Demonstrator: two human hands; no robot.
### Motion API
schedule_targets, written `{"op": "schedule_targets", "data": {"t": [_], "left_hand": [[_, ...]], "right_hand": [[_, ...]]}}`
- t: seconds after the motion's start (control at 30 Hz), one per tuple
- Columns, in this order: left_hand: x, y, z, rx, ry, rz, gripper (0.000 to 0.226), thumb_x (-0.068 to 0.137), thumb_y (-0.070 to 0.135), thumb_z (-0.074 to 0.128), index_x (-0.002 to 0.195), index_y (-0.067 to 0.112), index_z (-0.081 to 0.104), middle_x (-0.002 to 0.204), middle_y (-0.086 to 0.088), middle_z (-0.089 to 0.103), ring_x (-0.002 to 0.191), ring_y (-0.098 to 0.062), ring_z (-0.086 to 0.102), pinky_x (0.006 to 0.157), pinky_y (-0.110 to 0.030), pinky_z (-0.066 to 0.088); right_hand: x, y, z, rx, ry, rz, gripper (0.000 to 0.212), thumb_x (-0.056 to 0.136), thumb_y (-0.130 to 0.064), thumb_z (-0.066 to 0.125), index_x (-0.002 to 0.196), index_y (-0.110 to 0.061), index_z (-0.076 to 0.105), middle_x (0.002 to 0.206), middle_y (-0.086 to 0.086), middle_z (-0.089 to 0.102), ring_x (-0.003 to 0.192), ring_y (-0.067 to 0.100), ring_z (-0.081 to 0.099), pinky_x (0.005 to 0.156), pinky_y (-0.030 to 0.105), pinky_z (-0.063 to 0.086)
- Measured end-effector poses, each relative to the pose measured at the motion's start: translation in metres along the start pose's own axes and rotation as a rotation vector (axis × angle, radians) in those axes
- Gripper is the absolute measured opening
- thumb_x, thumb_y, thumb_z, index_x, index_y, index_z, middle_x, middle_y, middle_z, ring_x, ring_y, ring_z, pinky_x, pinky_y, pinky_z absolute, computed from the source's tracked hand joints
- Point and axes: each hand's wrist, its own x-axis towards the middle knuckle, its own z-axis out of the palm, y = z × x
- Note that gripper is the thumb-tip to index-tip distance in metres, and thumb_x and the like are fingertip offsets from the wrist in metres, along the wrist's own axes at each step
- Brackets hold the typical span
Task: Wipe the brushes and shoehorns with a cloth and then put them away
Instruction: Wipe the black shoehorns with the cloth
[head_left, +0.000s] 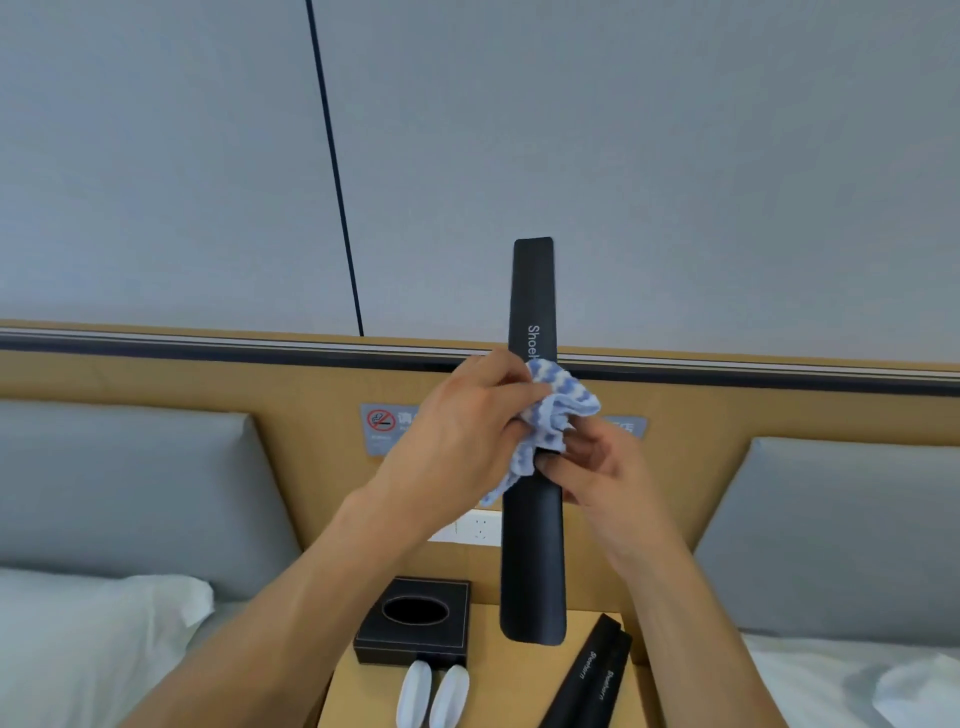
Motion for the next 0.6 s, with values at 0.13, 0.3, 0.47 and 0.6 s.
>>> {"op": "schedule_targets", "data": {"t": [0.13, 0.3, 0.47, 0.6], "left_hand": [[0.011, -0.003, -0.013, 0.013, 0.093, -0.058, 0.020, 0.077, -0.008, 0.064, 0.086, 0.005, 0.076, 0.083, -0.009, 0.067, 0.073, -0.023, 0.059, 0.070, -0.037, 0.049], [0.050, -0.013, -0.042, 0.117, 0.224, -0.115, 0.012, 0.082, 0.001, 0.063, 0.083, 0.006, 0.074, 0.085, -0.006, 0.066, 0.072, -0.020, 0.059, 0.068, -0.026, 0.041], [0.101, -0.028, -0.085, 0.243, 0.366, -0.144, 0.018, 0.083, 0.010, 0.058, 0.091, 0.008, 0.075, 0.091, -0.010, 0.068, 0.079, -0.023, 0.060, 0.071, -0.025, 0.039], [0.125, -0.028, -0.104, 0.269, 0.438, -0.139, 0.021, 0.081, 0.010, 0.058, 0.094, 0.008, 0.074, 0.091, -0.010, 0.067, 0.080, -0.020, 0.059, 0.072, -0.026, 0.041]], "right_hand": [[0.004, -0.002, 0.008, -0.081, -0.029, -0.043, 0.048, 0.090, 0.012, 0.058, 0.124, -0.021, 0.067, 0.112, -0.001, 0.076, 0.109, 0.018, 0.070, 0.095, 0.036, 0.056], [0.011, -0.013, 0.012, -0.143, -0.030, -0.103, 0.053, 0.090, 0.011, 0.061, 0.119, -0.033, 0.067, 0.112, -0.009, 0.076, 0.109, 0.011, 0.070, 0.094, 0.027, 0.056], [0.013, -0.022, 0.022, -0.188, -0.051, -0.113, 0.055, 0.093, 0.004, 0.062, 0.127, -0.038, 0.062, 0.116, -0.016, 0.074, 0.111, 0.005, 0.068, 0.092, 0.024, 0.056], [0.017, -0.034, 0.028, -0.202, -0.031, -0.126, 0.051, 0.094, -0.003, 0.064, 0.130, -0.038, 0.060, 0.116, -0.017, 0.073, 0.111, 0.002, 0.067, 0.094, 0.029, 0.057]]}}
